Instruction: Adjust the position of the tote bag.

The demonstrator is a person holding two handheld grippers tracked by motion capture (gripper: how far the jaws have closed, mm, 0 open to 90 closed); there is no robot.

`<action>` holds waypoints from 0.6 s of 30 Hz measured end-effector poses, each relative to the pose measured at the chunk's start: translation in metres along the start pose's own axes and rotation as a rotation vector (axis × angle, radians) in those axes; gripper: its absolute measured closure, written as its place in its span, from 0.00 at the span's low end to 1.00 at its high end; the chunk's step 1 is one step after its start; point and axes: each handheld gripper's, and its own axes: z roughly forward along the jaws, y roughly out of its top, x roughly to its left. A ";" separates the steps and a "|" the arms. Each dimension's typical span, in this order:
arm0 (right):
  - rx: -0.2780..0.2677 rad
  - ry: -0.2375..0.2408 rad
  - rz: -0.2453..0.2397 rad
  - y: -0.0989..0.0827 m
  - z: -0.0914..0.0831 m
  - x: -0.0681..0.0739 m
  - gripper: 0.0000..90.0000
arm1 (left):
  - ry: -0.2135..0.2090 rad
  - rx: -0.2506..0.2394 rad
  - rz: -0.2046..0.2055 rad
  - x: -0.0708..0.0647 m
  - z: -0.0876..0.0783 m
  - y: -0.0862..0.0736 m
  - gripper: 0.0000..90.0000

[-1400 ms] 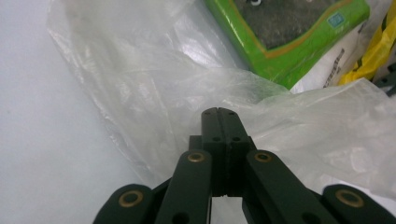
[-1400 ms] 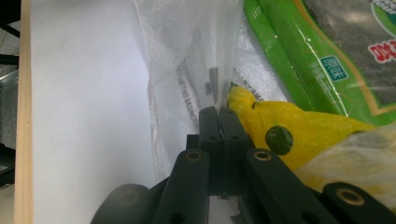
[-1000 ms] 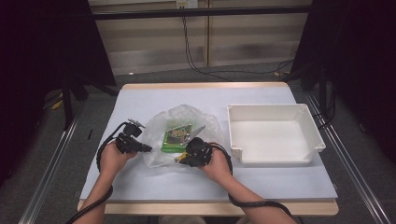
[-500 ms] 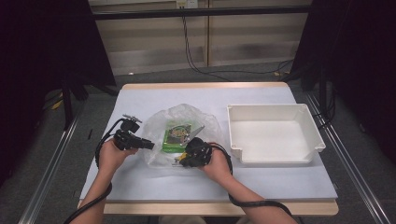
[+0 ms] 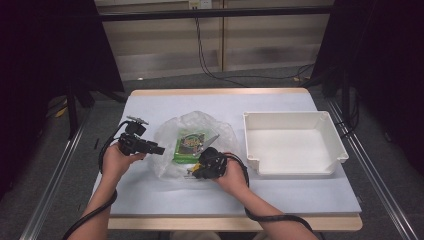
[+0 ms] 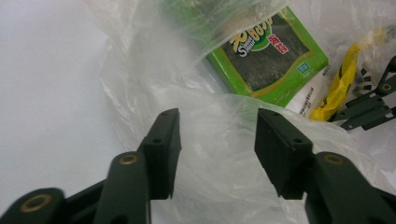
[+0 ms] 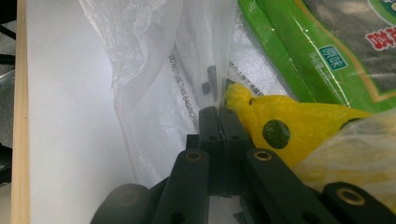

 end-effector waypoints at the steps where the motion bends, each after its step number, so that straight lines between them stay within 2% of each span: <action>1: 0.000 0.000 -0.001 0.000 0.000 0.000 1.00 | 0.003 0.016 0.017 0.002 -0.001 0.001 0.55; 2: 0.000 0.000 -0.002 0.000 0.000 0.000 1.00 | 0.006 0.016 0.015 0.002 -0.002 0.002 0.56; 3: 0.000 0.001 -0.002 0.000 0.000 0.000 1.00 | 0.005 0.013 -0.004 0.002 -0.002 0.003 0.57; 6: 0.002 0.002 0.000 0.000 0.000 0.000 1.00 | 0.011 0.016 0.015 0.002 -0.004 0.007 0.59; 7: 0.002 0.002 -0.001 0.000 0.000 0.000 1.00 | 0.011 -0.001 0.003 0.000 -0.004 0.008 0.62; 10: 0.006 0.001 0.005 0.001 0.000 0.000 1.00 | 0.002 0.020 0.044 -0.003 -0.006 0.012 0.67; 11: 0.005 0.001 0.002 0.001 0.000 0.000 1.00 | 0.006 0.020 0.047 -0.006 -0.005 0.014 0.67; 12: 0.008 0.001 0.007 0.001 0.000 0.000 1.00 | 0.003 0.029 0.068 -0.009 -0.005 0.015 0.68; 14: 0.009 0.002 0.009 0.001 0.000 0.000 1.00 | 0.000 0.018 0.074 -0.014 -0.003 0.017 0.69; 15: 0.010 0.000 0.009 0.001 0.000 0.000 1.00 | -0.008 0.031 0.088 -0.016 -0.002 0.019 0.69; 18: 0.012 0.000 0.007 0.001 0.000 0.000 1.00 | -0.014 0.027 0.102 -0.024 0.005 0.020 0.67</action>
